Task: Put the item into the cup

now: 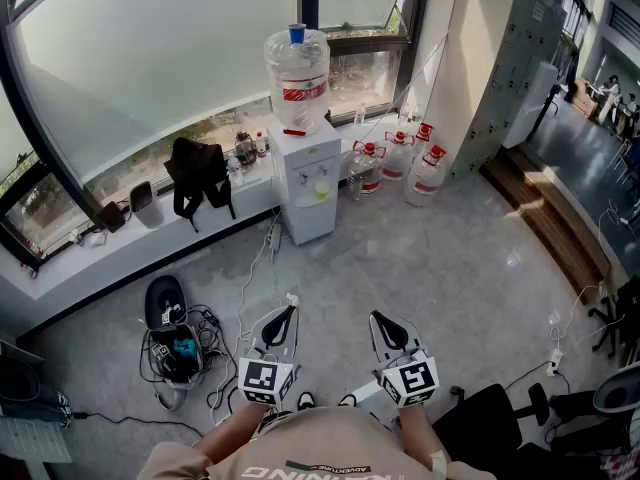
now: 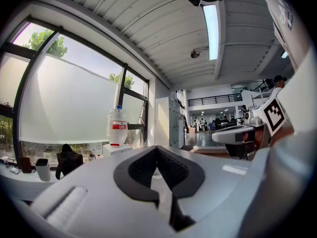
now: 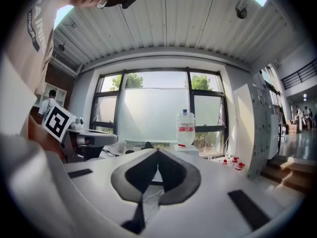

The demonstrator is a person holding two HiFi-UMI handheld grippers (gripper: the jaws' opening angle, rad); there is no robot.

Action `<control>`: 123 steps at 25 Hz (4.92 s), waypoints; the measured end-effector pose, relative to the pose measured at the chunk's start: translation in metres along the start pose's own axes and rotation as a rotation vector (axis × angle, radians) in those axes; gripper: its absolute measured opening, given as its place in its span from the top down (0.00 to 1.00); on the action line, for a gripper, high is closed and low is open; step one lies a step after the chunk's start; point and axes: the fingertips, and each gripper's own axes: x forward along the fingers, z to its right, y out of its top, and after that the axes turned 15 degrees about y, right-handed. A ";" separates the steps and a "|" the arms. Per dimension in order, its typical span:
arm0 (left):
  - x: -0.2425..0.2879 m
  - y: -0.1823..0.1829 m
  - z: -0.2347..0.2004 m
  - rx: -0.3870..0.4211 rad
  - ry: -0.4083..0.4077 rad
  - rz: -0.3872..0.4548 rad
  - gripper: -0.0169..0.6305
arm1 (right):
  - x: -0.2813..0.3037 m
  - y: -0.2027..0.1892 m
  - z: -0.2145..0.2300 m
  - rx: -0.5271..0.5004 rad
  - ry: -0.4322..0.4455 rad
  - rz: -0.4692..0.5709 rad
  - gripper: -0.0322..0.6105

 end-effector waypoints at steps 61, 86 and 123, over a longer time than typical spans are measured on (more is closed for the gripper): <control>0.390 -0.004 0.022 0.018 0.023 -0.066 0.96 | 0.219 -0.038 0.330 -0.001 0.180 -0.070 0.93; 0.561 -0.023 -0.056 -0.004 -0.072 -0.131 0.96 | 0.365 -0.028 0.439 0.000 0.095 -0.125 0.93; 0.750 -0.173 -0.069 -0.060 0.066 -0.425 0.96 | 0.506 -0.197 0.578 0.207 0.300 -0.248 0.93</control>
